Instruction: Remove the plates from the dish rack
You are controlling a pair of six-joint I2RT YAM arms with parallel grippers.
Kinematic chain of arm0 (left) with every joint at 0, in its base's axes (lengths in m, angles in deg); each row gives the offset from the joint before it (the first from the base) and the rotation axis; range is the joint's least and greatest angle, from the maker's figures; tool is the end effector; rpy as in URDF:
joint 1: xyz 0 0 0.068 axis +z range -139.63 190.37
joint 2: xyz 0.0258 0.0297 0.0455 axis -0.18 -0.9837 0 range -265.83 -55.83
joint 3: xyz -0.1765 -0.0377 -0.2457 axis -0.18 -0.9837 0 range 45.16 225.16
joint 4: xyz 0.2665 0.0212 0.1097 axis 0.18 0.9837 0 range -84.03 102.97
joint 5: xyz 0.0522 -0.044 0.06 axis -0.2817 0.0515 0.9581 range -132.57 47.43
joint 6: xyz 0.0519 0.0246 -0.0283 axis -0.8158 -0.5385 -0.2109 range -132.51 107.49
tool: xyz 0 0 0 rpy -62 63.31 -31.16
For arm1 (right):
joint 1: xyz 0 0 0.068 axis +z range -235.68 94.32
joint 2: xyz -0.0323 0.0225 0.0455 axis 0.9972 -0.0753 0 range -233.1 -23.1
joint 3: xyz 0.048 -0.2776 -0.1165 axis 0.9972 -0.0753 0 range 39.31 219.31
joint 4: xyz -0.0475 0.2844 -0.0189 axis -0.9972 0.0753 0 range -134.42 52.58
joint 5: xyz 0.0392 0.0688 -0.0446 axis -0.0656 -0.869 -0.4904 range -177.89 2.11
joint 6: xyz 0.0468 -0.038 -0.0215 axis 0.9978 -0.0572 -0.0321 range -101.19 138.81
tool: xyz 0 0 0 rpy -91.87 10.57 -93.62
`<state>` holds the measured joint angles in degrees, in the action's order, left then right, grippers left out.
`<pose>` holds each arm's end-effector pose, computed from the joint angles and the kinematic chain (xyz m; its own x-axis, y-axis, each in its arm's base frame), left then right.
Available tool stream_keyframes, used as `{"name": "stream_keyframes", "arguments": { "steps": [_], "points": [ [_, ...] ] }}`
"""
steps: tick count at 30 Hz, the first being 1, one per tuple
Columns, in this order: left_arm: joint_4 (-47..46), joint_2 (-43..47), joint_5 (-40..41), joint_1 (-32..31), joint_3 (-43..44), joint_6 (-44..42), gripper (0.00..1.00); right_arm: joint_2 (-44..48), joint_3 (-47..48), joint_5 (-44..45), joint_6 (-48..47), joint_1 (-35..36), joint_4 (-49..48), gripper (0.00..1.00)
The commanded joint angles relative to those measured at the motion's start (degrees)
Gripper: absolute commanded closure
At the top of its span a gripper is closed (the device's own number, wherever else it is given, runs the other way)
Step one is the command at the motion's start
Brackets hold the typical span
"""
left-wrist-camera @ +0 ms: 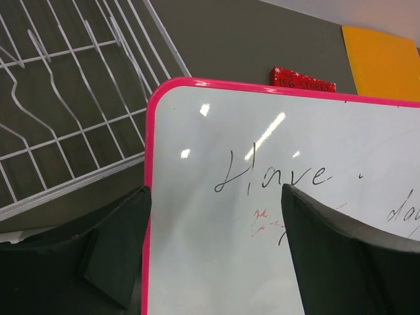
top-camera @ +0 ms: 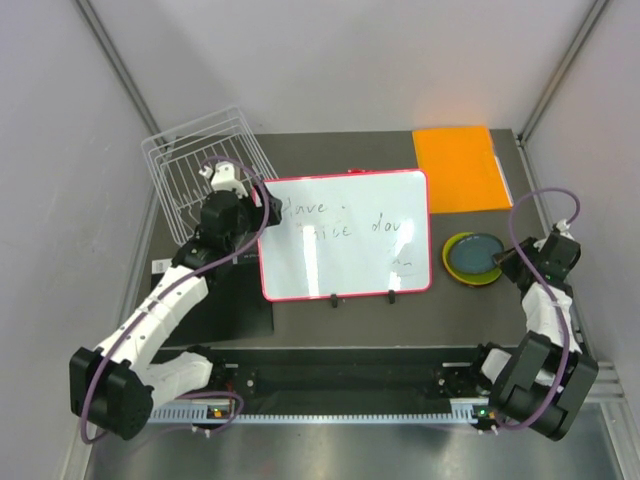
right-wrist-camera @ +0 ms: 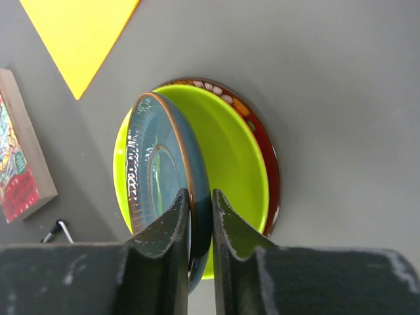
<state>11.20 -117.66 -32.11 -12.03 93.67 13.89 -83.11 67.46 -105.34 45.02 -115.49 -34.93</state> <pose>0.2594 -0.0973 0.3315 -0.3593 -0.3247 -0.8749 0.0623 0.9271 -0.3697 0.2045 -0.0999 0.1969 -0.3911 0.7097 -0.5860 0.5034 0.6980 0.5093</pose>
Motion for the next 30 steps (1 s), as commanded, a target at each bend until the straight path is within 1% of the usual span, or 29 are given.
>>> {"name": "stream_keyframes", "arguments": {
  "steps": [1,2,3,4,6,8,9,11,12,13,15,18,21,23,24,25,27,28,30],
  "points": [
    [-1.4,1.4,-2.5,1.4,-0.8,1.0,0.16,-0.9,0.4,-0.3,-1.3,-0.4,-2.1,0.81],
    [-1.5,1.7,-2.5,1.7,-1.0,1.0,0.16,-0.6,0.3,0.0,-1.5,-0.4,-2.0,0.79],
    [-1.5,1.9,-2.5,1.9,-1.0,1.1,0.16,0.1,0.0,0.0,-1.5,-0.4,-2.1,0.74],
    [-1.7,1.9,-2.5,2.1,-1.4,0.8,0.16,0.2,0.0,0.2,-1.7,-0.4,-2.1,0.71],
    [-2.0,1.9,-2.1,3.1,-1.8,1.0,0.15,-0.2,0.5,0.3,-2.4,-0.4,-1.5,0.68],
    [-3.4,1.7,-3.4,4.2,-2.9,1.6,0.16,-0.5,1.1,0.5,-2.9,-0.4,0.1,0.65],
    [-3.6,1.4,-3.9,4.5,-3.2,2.0,0.15,-0.2,1.2,0.5,-3.0,-0.4,0.4,0.56],
    [-3.8,1.2,-5.0,5.0,-3.5,2.5,0.16,0.9,1.0,0.5,-3.2,-0.2,0.9,0.52],
    [-3.8,1.2,-5.4,5.1,-3.5,2.6,0.16,2.0,1.1,0.7,-3.3,-0.1,1.1,0.39],
    [-3.9,1.0,-5.7,5.2,-3.5,2.8,0.15,2.7,1.2,1.4,-3.5,0.1,1.7,0.32],
    [-4.0,0.9,-6.6,5.3,-3.4,2.9,0.15,4.8,2.0,2.3,-3.6,0.3,3.7,0.23],
    [-4.1,1.1,-6.5,5.3,-3.4,3.1,0.15,7.8,3.5,4.8,-3.9,0.5,6.7,0.19],
    [-3.8,1.8,-5.5,5.3,-3.3,2.6,0.15,11.1,5.2,6.4,-3.7,0.9,9.1,0.18],
    [-3.0,2.5,-5.0,5.4,-3.1,2.1,0.14,12.8,6.0,5.4,-4.2,1.2,9.7,0.17],
    [-2.2,2.7,-4.3,5.4,-2.5,1.7,0.1,14.6,6.6,4.7,-4.6,1.5,9.5,0.16],
    [-0.9,2.8,-2.7,5.4,-2.3,1.7,0.04,15.2,6.8,3.8,-5.3,2.6,9.1,0.14],
    [0.2,3.2,-1.2,5.4,-1.6,1.1,0.03,14.8,8.9,4.7,-6.7,4.6,10.6,0.14],
    [0.6,3.5,0.3,5.4,-1.5,1.0,0.02,14.5,9.6,6.8,-7.0,7.2,11.8,0.14],
    [1.5,4.0,2.3,5.5,-1.0,0.5,0.02,14.0,10.7,8.3,-7.2,10.6,11.5,0.14]
  ]
}}
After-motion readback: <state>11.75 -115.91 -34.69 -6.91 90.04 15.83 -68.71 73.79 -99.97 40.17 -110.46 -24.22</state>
